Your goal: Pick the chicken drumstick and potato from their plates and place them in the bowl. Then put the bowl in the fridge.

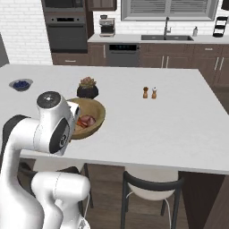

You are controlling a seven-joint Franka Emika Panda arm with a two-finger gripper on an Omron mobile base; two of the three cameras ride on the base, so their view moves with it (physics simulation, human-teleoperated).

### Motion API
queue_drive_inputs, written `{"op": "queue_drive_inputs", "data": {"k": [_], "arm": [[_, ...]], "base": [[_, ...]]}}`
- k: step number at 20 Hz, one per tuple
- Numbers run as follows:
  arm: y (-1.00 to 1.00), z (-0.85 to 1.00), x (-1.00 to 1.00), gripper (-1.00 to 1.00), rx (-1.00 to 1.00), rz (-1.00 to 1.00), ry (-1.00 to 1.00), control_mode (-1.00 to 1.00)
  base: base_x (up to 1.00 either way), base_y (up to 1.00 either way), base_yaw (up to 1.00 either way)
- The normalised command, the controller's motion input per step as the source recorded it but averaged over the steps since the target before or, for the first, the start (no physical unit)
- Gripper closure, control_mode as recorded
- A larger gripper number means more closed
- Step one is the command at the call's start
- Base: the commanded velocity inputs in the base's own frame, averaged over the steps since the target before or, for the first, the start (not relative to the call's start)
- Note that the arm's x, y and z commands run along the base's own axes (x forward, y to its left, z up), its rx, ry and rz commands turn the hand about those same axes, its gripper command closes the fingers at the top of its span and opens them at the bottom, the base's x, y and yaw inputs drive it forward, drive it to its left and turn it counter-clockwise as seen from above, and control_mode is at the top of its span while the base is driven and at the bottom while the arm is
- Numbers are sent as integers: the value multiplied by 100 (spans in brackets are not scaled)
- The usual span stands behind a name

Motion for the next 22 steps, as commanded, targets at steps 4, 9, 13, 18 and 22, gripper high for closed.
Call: {"op": "queue_drive_inputs", "data": {"k": [4, 9, 13, 18, 22], "arm": [[-4, 24, -78, 100, -4, 11, -14, -100], [15, 22, -33, 100, -9, 7, 5, -100], [1, -18, 0, 100, 1, -3, 9, -100], [-18, -15, 0, 100, 8, -9, 2, -100], [-5, -15, 0, 100, 3, -13, -1, -100]], "base": [[0, 0, 0], [0, 0, 0], [0, 0, 0], [0, 0, 0], [0, 0, 0]]}}
